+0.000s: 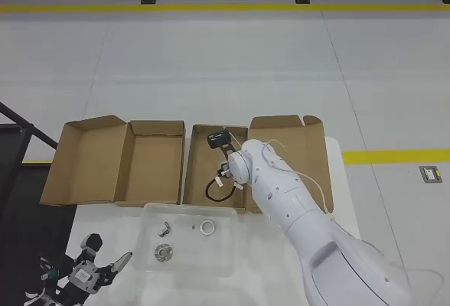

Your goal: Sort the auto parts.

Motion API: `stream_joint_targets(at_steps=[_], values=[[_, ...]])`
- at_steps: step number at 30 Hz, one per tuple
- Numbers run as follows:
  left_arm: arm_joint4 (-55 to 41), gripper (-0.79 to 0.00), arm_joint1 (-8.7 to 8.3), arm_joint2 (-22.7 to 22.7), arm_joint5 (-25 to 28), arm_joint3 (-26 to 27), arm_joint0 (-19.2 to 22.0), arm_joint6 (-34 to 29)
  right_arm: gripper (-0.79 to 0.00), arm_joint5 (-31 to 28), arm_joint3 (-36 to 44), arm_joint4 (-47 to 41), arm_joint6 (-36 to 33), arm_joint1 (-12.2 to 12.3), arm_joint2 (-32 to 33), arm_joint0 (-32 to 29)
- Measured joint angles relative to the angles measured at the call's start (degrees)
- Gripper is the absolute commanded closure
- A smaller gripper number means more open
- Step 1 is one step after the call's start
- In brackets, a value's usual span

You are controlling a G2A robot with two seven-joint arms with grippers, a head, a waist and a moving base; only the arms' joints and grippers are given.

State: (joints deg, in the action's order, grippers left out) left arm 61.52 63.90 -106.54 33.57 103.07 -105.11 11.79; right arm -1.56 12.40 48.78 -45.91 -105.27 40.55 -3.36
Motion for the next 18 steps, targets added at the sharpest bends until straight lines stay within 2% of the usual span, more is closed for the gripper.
stream_joint_targets(at_steps=[7,8,9,10,11,12,18], values=[[0.0,-0.785,0.0,0.0,0.0,0.0,0.0,0.0,0.0,-0.6,-1.6,0.6,-1.3,-0.9,-0.4,-0.4],[0.0,-0.785,0.0,0.0,0.0,0.0,0.0,0.0,-0.058,-0.6,-1.8,0.6,-1.3,-0.9,-0.4,-0.3],[0.0,-0.785,0.0,0.0,0.0,0.0,0.0,0.0,-0.28,-0.6,-2.0,0.6,-1.3,-1.0,-0.3,-0.3],[0.0,-0.785,0.0,0.0,0.0,0.0,0.0,0.0,-0.422,-0.6,-2.1,0.5,-1.4,-1.1,-0.3,-0.2],[0.0,-0.785,0.0,0.0,0.0,0.0,0.0,0.0,-0.665,-0.5,-2.3,0.4,-1.4,-1.1,-0.2,-0.2],[0.0,-0.785,0.0,0.0,0.0,0.0,0.0,0.0,-0.773,-0.4,-2.4,0.4,-1.4,-1.2,-0.2,-0.1],[0.0,-0.785,0.0,0.0,0.0,0.0,0.0,0.0,-0.785,-0.4,-2.6,0.5,-1.2,-1.4,0.0,0.1]])
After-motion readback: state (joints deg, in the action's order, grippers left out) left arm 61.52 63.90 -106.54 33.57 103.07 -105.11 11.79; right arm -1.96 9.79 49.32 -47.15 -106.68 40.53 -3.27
